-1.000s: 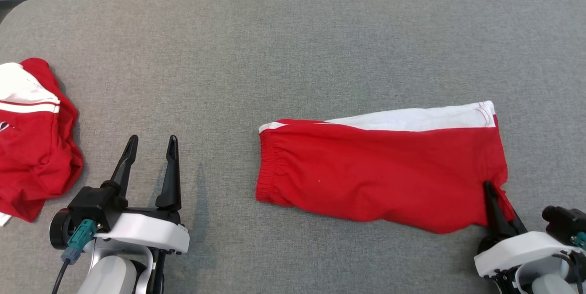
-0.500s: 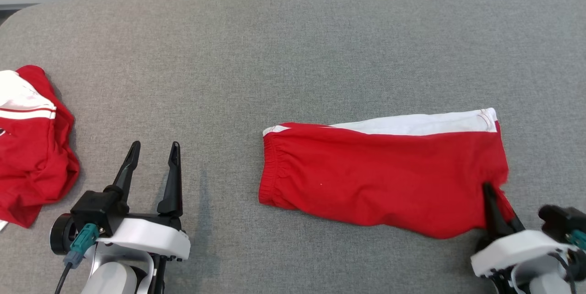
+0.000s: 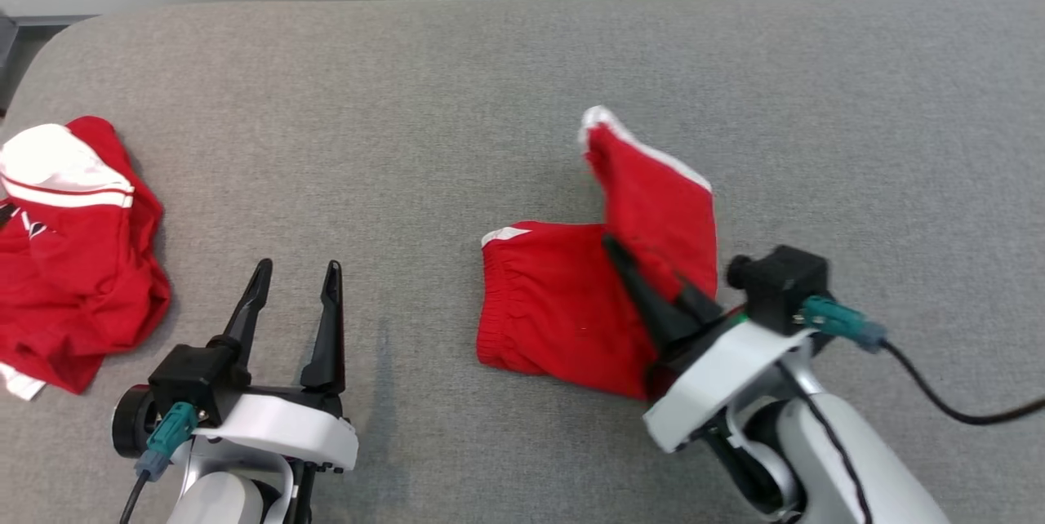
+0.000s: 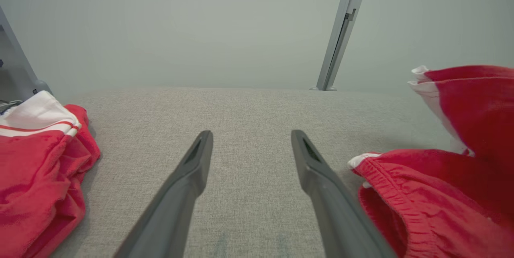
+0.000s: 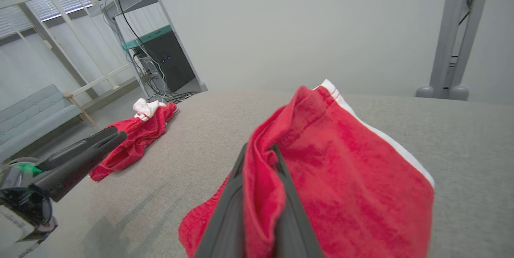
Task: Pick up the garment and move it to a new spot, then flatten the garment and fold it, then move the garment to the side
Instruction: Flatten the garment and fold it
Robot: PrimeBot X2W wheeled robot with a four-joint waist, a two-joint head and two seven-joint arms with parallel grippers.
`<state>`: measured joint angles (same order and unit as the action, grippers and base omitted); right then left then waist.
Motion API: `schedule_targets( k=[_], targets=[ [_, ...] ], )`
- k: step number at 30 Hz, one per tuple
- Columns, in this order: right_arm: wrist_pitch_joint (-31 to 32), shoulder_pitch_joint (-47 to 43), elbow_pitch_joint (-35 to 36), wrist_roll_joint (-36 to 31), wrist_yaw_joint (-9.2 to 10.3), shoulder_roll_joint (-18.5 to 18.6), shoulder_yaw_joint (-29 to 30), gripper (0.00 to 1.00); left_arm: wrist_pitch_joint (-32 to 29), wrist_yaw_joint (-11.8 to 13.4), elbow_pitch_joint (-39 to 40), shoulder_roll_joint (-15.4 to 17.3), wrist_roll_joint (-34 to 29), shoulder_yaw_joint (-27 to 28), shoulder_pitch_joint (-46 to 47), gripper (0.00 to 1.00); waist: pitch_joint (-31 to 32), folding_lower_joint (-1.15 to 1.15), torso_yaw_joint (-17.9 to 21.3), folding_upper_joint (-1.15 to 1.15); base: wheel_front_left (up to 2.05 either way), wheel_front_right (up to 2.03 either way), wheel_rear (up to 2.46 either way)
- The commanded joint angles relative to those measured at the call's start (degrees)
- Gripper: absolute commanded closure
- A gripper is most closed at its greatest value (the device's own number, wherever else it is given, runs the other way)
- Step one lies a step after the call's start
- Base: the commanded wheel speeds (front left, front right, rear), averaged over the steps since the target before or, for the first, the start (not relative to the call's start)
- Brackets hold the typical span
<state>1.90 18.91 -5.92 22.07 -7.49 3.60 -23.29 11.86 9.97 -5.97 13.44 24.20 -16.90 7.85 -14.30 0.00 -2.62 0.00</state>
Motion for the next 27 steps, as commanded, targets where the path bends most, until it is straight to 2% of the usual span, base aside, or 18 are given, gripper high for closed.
schedule_targets(
  k=[1, 8, 13, 14, 15, 16, 22, 25, 27],
  targets=[
    [0.6, 1.7, -1.3, 1.8, 0.00, -0.1, -3.4, 1.00, 0.4, -0.2, -0.3, -0.3, 0.2, -0.3, 0.8, 0.00, 0.2, 0.00, -1.2, 0.00, 0.00, 0.00, 0.00],
    [-0.8, 4.6, -10.8, 7.6, -0.01, -0.5, -13.0, 1.00, 1.1, -0.8, -1.6, -1.4, 0.4, -1.3, 1.0, 0.00, 0.3, 0.00, -4.3, 0.00, 0.00, 0.00, 0.00],
    [-2.4, 5.9, -14.9, 10.0, -0.01, -0.5, -16.1, 1.00, 1.5, -0.8, -2.6, -1.7, 0.6, -1.3, 0.9, 0.00, 0.2, 0.00, -5.0, 0.00, 0.00, 0.00, 0.00],
    [-3.0, 6.3, -15.6, 10.3, -0.01, -0.5, -16.6, 0.89, 1.6, -0.9, -2.8, -1.7, 0.6, -1.4, 1.0, 0.00, 0.3, 0.00, -5.2, 0.00, 0.00, 0.00, 0.00],
    [-3.3, 6.6, -16.0, 10.5, -0.01, -0.6, -17.3, 0.52, 1.7, -0.9, -3.0, -1.7, 0.6, -1.4, 1.1, 0.00, 0.4, 0.00, -5.3, 0.00, 0.00, 0.00, 0.00],
    [-4.3, 6.9, -16.1, 10.4, -0.01, -0.6, -17.8, 0.00, 1.8, -0.9, -3.2, -1.7, 0.6, -1.3, 1.2, 0.00, 0.5, 0.00, -5.3, 0.00, 0.00, 0.00, 0.00],
    [-9.0, 7.8, -14.5, 8.2, -0.01, -0.4, -20.1, 0.00, 2.1, -0.6, -3.8, -1.1, 0.8, -0.9, 0.6, 0.00, 1.6, 0.00, -4.6, 0.00, 0.00, 0.00, 0.00],
    [-11.5, 6.9, -12.7, 6.9, 0.00, 0.8, -17.6, 0.00, 2.2, -0.3, -3.7, -0.8, 0.9, -0.7, 0.1, 0.00, 2.2, 0.00, -3.8, 0.00, 0.00, 0.00, 0.00],
    [-12.7, 6.0, -11.8, 5.6, 0.00, 1.4, -13.9, 0.00, 2.2, -0.2, -3.4, -0.5, 1.0, -0.5, -0.3, 0.00, 2.5, 0.00, -3.1, 0.00, 0.00, 0.00, 0.00]
  ],
)
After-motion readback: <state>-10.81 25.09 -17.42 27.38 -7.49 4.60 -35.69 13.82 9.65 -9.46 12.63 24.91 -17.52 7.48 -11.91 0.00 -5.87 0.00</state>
